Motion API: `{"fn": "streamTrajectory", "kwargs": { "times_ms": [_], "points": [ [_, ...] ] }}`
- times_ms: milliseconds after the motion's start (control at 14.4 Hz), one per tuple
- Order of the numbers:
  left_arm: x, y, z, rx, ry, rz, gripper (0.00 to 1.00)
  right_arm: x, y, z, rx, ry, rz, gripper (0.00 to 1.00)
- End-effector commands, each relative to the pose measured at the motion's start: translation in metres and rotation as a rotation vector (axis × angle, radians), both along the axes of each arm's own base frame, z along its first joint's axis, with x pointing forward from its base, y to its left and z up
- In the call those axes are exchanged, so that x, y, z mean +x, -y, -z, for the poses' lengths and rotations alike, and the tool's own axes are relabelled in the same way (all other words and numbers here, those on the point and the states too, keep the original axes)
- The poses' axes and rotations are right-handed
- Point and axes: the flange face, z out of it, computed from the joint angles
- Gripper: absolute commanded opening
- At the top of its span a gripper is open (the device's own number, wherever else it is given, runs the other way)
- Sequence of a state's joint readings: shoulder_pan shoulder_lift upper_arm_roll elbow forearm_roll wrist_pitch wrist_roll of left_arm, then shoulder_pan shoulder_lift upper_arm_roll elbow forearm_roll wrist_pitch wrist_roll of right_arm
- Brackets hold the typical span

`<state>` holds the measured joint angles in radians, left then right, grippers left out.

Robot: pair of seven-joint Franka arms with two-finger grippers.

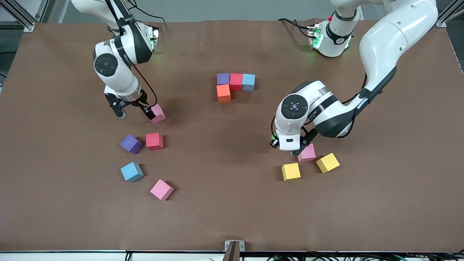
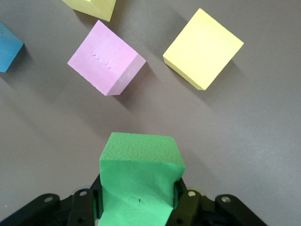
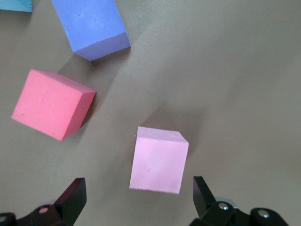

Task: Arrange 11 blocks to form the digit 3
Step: 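Move the right gripper over the pink cube, then lower the right gripper and grasp the pink cube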

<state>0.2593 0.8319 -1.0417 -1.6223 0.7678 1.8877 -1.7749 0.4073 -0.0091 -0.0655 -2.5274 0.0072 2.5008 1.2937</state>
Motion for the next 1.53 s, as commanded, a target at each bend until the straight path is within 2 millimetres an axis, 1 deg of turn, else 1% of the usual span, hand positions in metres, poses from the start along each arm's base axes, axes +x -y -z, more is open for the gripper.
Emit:
{"fn": "streamTrajectory", "kwargs": {
  "times_ms": [0,347,486,625,694,833,903,1041,1111,1250,1319,1388,1458],
  "points": [
    [-0.003,-0.004,-0.004,0.036,-0.010,0.008,0.27,-0.008,0.005,0.030,-0.016,0.018,-0.006,1.00],
    [-0.002,-0.008,-0.002,0.037,-0.020,-0.003,0.27,-0.009,0.006,0.063,-0.031,0.020,-0.028,1.00],
    [0.001,-0.014,-0.001,0.044,-0.027,-0.012,0.27,-0.010,0.007,0.068,-0.032,0.017,-0.029,1.00],
    [0.001,-0.016,-0.001,0.047,-0.029,-0.013,0.27,-0.011,0.007,0.071,-0.034,0.011,-0.029,0.95],
    [0.001,-0.016,-0.001,0.047,-0.029,-0.013,0.27,-0.011,0.007,0.071,-0.034,0.011,-0.029,0.89],
    [0.001,-0.018,0.000,0.054,-0.034,-0.015,0.27,-0.011,0.007,0.072,-0.035,0.008,-0.029,0.74],
    [-0.001,-0.018,0.002,0.068,-0.046,-0.012,0.27,-0.012,0.007,0.072,-0.036,0.007,-0.029,0.70],
    [-0.004,-0.019,0.002,0.082,-0.062,-0.018,0.27,-0.014,0.003,0.073,-0.037,0.004,-0.039,0.64],
    [-0.005,-0.019,0.002,0.081,-0.077,-0.022,0.27,-0.014,0.003,0.073,-0.038,0.000,-0.041,0.57],
    [-0.007,-0.017,0.003,0.078,-0.081,-0.026,0.27,-0.016,-0.003,0.072,-0.039,-0.003,-0.061,0.26],
    [-0.008,-0.014,0.004,0.079,-0.083,-0.023,0.27,-0.017,-0.008,0.072,-0.039,-0.003,-0.074,0.14],
    [-0.008,-0.014,0.005,0.079,-0.083,-0.022,0.27,-0.019,-0.015,0.071,-0.039,-0.001,-0.094,0.07],
    [-0.009,-0.012,0.006,0.077,-0.085,-0.019,0.27,-0.023,-0.029,0.070,-0.038,0.004,-0.132,0.01]
  ]
}}
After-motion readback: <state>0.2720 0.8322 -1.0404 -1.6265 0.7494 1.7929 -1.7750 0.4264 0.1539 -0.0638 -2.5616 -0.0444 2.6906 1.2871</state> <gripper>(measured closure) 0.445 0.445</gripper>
